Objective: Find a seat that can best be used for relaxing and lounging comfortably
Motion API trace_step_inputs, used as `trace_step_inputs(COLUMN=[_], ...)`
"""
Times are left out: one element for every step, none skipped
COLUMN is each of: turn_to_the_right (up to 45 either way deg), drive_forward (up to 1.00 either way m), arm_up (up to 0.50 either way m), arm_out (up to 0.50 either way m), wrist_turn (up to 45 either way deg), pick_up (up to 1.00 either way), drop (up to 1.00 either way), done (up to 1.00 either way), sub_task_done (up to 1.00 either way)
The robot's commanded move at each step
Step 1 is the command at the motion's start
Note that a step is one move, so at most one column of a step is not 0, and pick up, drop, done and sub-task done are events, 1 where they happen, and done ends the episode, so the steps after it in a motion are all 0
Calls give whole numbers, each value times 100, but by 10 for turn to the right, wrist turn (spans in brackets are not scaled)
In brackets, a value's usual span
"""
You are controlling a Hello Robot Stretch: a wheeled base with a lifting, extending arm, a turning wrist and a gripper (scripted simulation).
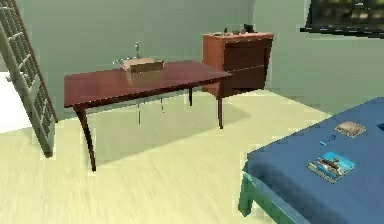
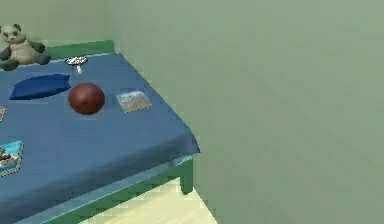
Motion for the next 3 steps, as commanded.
trace_step_inputs(turn_to_the_right=[-450,-450,-330], drive_forward=[0,0,0], arm_up=[0,0,0], arm_out=[0,0,0], wrist_turn=[0,0,0], pick_up=[0,0,0], drop=[0,0,0], done=[0,0,0], sub_task_done=[0,0,0])
